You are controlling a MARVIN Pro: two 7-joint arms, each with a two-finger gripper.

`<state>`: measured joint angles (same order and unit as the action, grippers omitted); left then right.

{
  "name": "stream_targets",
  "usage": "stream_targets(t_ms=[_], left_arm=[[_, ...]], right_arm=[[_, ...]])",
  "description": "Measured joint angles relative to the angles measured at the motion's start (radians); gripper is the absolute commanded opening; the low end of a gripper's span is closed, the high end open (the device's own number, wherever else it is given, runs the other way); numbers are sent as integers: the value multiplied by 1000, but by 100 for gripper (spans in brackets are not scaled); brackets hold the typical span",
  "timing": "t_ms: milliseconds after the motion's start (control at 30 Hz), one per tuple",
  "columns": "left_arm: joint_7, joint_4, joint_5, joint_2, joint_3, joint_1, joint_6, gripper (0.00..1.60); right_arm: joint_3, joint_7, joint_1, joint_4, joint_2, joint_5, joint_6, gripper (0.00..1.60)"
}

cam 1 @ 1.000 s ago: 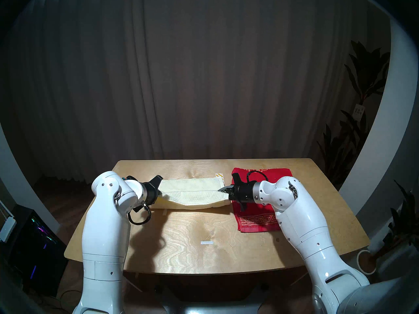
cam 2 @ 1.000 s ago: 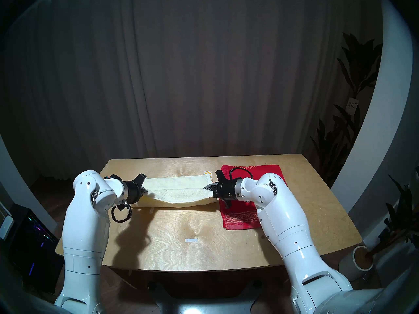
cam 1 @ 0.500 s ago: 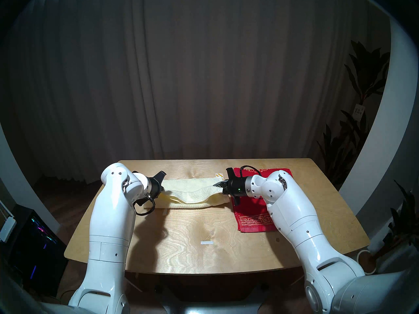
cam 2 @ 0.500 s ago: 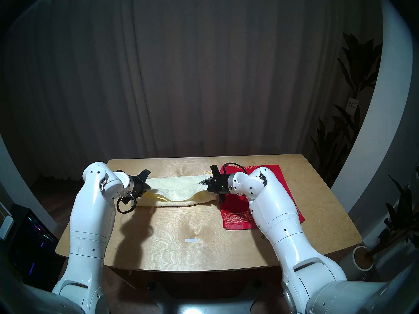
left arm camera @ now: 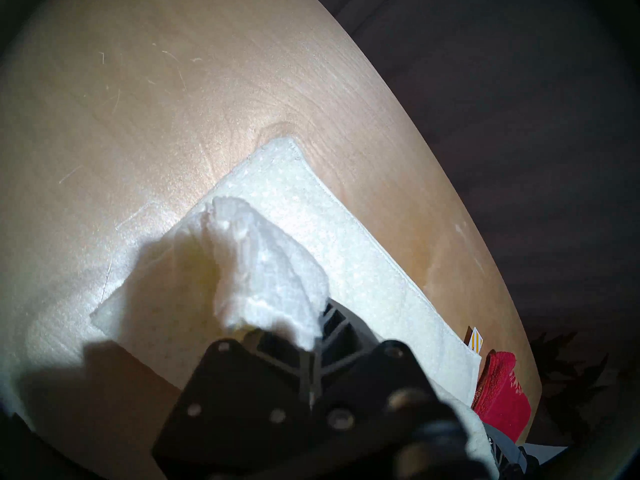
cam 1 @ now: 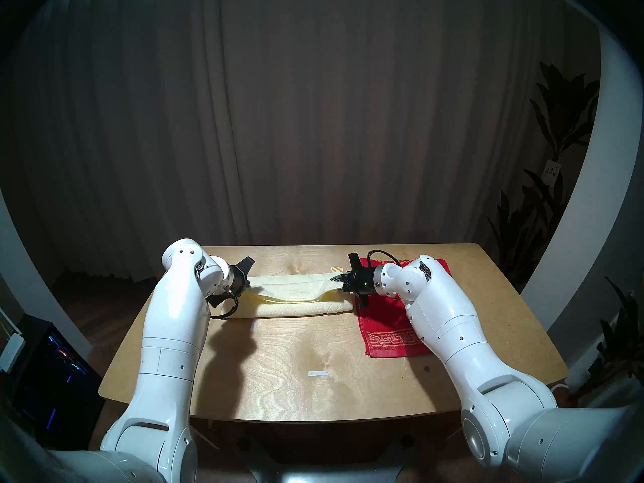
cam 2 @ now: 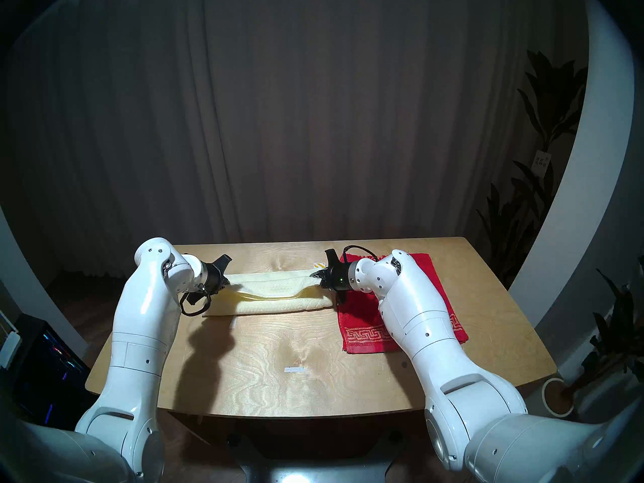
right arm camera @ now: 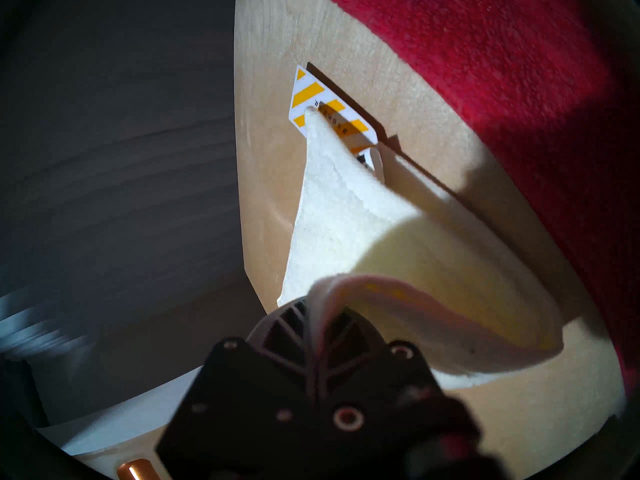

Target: Fold each towel twice and stack them on table

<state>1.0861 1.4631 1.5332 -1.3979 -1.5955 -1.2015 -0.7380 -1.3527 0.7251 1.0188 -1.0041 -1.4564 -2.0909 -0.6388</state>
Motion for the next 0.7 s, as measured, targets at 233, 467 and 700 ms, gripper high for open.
stream_targets(t_ms=[233,467,700], left_arm=[[-13,-70,-14,6,18,41,-9,0],[-32,-126,-27,13,33,81,-17,0],[-50,-171,-39,20,44,115,-19,9]], right_arm=[[0,-37,-38,78,-15,24,7,0],[0,-77,-74,146,-29,47,10,0],[0,-125,-101,198,-42,66,9,35]])
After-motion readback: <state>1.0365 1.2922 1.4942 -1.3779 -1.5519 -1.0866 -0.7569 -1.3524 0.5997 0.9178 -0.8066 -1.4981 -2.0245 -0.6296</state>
